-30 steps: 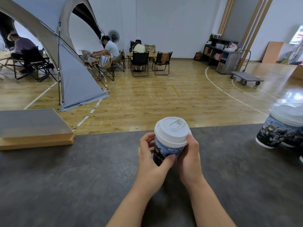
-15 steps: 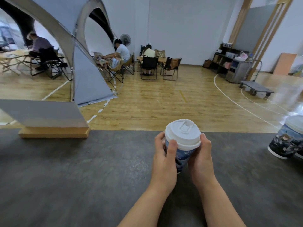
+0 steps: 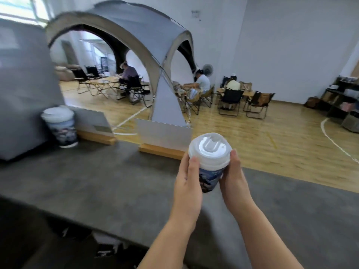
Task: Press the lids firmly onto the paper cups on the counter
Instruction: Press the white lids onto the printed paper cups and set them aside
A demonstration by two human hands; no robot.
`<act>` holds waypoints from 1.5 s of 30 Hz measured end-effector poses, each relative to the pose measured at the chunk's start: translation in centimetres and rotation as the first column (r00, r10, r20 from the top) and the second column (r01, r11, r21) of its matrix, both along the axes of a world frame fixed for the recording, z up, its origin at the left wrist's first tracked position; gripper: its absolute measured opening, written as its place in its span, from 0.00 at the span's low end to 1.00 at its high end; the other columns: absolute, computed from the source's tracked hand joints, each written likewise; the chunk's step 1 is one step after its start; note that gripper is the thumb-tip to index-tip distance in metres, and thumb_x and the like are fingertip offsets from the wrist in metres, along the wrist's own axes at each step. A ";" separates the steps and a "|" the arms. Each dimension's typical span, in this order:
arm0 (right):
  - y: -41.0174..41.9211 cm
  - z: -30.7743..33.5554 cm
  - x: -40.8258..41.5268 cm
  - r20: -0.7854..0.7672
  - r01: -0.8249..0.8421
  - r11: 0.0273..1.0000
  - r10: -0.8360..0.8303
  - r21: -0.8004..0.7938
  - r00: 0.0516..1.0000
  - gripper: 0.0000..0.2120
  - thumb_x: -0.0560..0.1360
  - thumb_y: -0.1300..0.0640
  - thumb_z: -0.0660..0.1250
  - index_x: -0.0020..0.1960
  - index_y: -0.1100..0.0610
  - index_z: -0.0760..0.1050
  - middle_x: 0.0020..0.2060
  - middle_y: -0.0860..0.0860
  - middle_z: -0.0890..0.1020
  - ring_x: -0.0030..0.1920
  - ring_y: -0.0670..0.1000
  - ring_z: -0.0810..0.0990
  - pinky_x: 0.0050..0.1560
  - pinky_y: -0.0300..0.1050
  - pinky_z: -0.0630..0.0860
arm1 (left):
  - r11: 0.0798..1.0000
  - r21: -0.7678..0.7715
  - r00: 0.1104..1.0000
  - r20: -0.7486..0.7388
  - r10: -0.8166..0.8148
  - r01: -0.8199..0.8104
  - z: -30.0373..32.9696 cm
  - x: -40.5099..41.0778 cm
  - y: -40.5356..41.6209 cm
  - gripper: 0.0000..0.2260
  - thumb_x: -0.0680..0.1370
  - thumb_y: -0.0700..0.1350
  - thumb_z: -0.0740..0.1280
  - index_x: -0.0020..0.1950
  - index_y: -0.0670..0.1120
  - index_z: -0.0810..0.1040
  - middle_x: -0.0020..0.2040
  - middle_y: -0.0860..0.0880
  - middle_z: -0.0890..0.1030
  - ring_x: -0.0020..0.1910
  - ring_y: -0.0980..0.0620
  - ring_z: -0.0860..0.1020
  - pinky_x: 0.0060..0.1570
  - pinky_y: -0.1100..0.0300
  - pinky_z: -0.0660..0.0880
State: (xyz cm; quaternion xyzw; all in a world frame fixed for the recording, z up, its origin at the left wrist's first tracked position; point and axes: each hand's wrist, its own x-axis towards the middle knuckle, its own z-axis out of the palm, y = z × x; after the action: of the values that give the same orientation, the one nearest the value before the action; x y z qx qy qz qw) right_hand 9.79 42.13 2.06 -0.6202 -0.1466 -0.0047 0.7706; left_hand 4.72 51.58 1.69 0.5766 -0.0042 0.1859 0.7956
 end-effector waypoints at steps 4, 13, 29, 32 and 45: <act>12.0 -0.3 -1.5 0.006 -0.172 0.984 0.172 -0.036 0.985 0.24 0.71 0.37 0.54 0.61 0.44 0.75 0.55 0.39 0.85 0.59 0.40 0.81 0.55 0.34 0.78 | 0.973 -0.008 0.973 -0.019 0.232 -0.232 -0.3 -2.1 11.0 0.15 0.83 0.55 0.55 0.67 0.58 0.74 0.61 0.63 0.79 0.55 0.76 0.75 0.48 0.80 0.70; 40.5 -1.8 -2.2 -0.036 -0.277 0.958 0.275 -0.072 0.961 0.29 0.72 0.29 0.58 0.65 0.44 0.75 0.63 0.44 0.81 0.65 0.45 0.78 0.68 0.54 0.73 | 0.858 0.033 0.857 -0.053 0.513 -0.512 -1.9 -3.5 37.7 0.16 0.85 0.54 0.52 0.68 0.57 0.73 0.61 0.62 0.78 0.55 0.75 0.75 0.46 0.80 0.70; 52.9 -4.9 4.1 -0.302 -0.045 0.998 0.033 -0.032 0.953 0.15 0.83 0.42 0.55 0.63 0.45 0.73 0.55 0.38 0.79 0.60 0.43 0.77 0.68 0.55 0.74 | 0.894 0.080 0.879 -0.166 0.448 -0.440 -6.2 4.1 50.3 0.25 0.77 0.64 0.53 0.72 0.59 0.70 0.71 0.55 0.72 0.69 0.57 0.71 0.72 0.50 0.68; 53.5 -4.8 4.5 -0.345 -0.040 0.999 0.047 0.026 0.938 0.13 0.83 0.44 0.57 0.57 0.45 0.78 0.53 0.42 0.83 0.59 0.46 0.80 0.67 0.55 0.74 | 0.886 0.033 0.875 -0.144 0.462 -0.463 -6.2 4.4 50.4 0.19 0.81 0.58 0.54 0.70 0.57 0.71 0.70 0.55 0.73 0.68 0.58 0.72 0.71 0.52 0.69; 54.4 -5.2 4.4 -0.284 0.030 0.999 -0.032 -0.011 0.958 0.11 0.82 0.46 0.59 0.58 0.49 0.76 0.53 0.42 0.82 0.58 0.44 0.79 0.63 0.50 0.77 | 0.841 -0.026 0.837 -0.120 0.533 -0.540 -7.2 4.8 49.9 0.14 0.86 0.45 0.53 0.70 0.53 0.70 0.69 0.51 0.74 0.68 0.56 0.73 0.69 0.56 0.69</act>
State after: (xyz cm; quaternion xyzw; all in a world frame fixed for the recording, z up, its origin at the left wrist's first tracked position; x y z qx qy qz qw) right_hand 14.22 96.51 -3.19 -0.6191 -0.0247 0.0729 0.7816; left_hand 9.57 101.44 -5.49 0.5402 0.2058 0.3699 0.7273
